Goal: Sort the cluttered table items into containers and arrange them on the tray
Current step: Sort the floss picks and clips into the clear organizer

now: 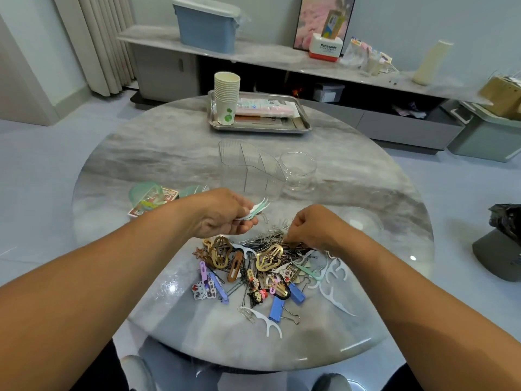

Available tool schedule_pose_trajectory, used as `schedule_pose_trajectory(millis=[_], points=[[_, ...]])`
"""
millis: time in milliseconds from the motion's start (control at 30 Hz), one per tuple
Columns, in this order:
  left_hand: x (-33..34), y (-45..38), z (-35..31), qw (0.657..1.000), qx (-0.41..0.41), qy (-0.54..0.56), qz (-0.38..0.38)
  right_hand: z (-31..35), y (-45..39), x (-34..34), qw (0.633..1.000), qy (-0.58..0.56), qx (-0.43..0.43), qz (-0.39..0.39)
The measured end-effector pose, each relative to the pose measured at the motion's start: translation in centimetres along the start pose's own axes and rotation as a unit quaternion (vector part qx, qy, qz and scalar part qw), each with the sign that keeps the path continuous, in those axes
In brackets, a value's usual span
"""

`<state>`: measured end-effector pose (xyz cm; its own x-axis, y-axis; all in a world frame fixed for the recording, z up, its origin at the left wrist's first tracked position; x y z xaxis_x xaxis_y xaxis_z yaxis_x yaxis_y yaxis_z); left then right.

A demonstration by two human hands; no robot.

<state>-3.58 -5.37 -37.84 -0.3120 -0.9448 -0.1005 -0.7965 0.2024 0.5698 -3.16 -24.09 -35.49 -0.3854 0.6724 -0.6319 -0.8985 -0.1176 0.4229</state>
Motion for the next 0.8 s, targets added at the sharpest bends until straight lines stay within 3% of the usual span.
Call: schedule_pose_trajectory(millis=[133,233,333,467,633,800], points=[[-0.4,0.0,0.1,1.0,0.004,0.001,-0.011,0.4,-0.5,-3.0,0.986,-0.161,-0.03,-0.007],[0.0,0.2,0.1,1.0,-0.005,0.002,-0.003,0.9,-0.7,-3.5,0.962,-0.266,-0.038,0.047],[1.0,0.7,0.0,0.999,-0.018,0.03,0.03,1.1,-0.6,-2.0,0.963,-0.251,-0.035,0.092],[2.0,1.1,-0.4,0.996,-0.021,0.048,0.069,1.5,-0.7,-0.9,0.98,-0.179,-0.055,0.068],[2.3,1.6,-0.5,0.994,-0.018,0.036,0.098,2.0,-0.6,-1.0,0.979,-0.185,-0.06,0.064],[1.5,1.3,-0.4,0.998,-0.002,0.028,0.047,2.8,-0.6,-0.7,0.935,-0.347,-0.07,-0.001]])
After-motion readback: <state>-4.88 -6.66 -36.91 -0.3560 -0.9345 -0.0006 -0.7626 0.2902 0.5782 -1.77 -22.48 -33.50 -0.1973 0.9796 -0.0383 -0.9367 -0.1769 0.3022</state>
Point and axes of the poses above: each hand's wrist, its own y-axis away from the middle knuckle, its own x-axis out of the palm, z = x × y, the point moved 8 cm from there along -y, towards the middle knuckle, and after that the axes turned 13 degrees about -y, right-handed, at the moved point
